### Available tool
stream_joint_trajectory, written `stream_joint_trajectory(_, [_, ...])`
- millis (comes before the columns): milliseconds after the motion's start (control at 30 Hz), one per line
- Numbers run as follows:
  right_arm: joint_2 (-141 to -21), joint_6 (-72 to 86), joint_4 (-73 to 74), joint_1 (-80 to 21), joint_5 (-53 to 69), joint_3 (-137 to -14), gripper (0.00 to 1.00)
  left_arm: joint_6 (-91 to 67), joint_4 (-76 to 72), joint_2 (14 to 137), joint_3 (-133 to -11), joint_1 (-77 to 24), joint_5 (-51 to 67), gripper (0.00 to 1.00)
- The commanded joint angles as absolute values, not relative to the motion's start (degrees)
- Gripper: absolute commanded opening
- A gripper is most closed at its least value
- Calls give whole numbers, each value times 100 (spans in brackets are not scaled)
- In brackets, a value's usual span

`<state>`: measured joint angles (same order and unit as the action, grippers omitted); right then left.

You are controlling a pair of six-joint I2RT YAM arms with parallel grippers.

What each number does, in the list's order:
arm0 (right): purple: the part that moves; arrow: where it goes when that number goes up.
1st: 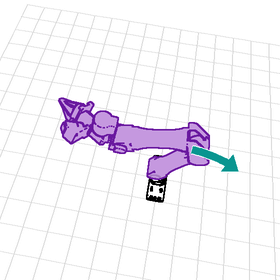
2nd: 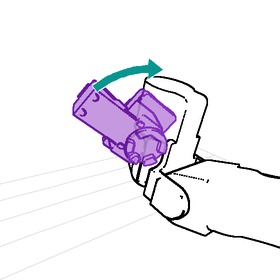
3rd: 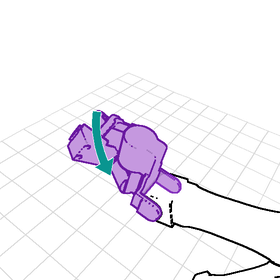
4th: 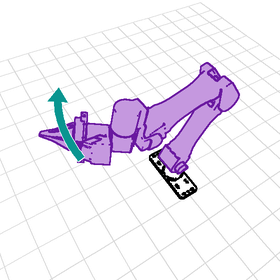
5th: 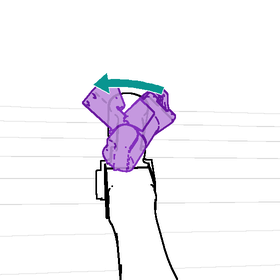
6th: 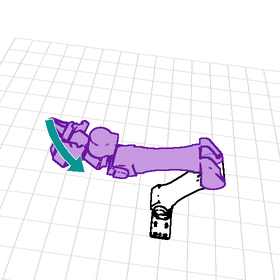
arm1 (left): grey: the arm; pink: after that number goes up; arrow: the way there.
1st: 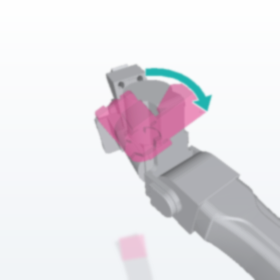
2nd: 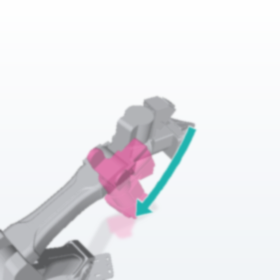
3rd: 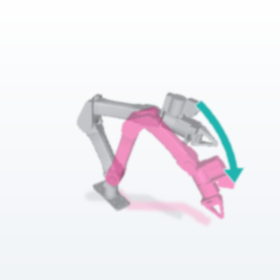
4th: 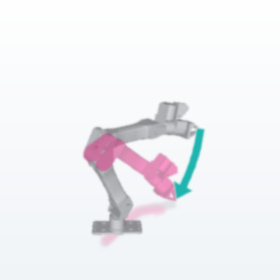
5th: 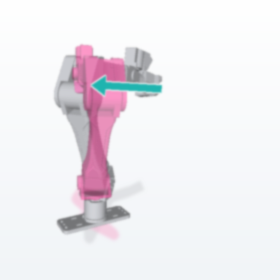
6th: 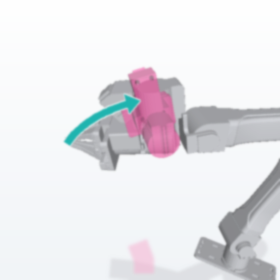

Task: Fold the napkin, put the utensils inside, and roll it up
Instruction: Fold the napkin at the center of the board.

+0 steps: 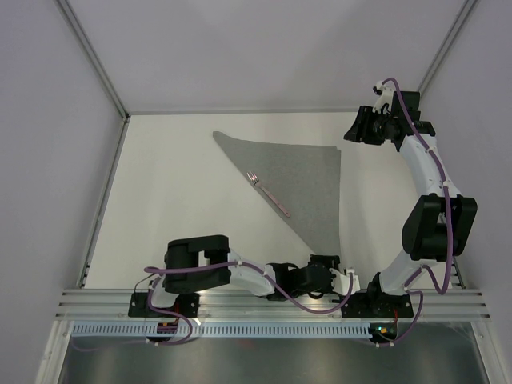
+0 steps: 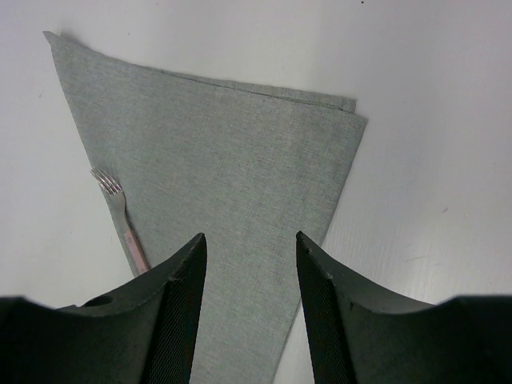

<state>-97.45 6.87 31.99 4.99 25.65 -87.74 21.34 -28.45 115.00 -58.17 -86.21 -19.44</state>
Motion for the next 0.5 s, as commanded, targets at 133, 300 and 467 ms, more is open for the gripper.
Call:
stream_joint_trajectory(133, [-9562,826,3050,510,2654,-8763,55,2522,-3296,11733,-6047,-8675,-2074,60])
stream_joint_trajectory(300, [-9554,835,3059,510,2654,-8763,55,2558,-3217,11839,-6161,-8675,-2162,48])
stream_joint_trajectory(467, [-9562,835,3050,518,2654,-8763,54,2549,-3234,11874,-6161,-8675,-2259,40])
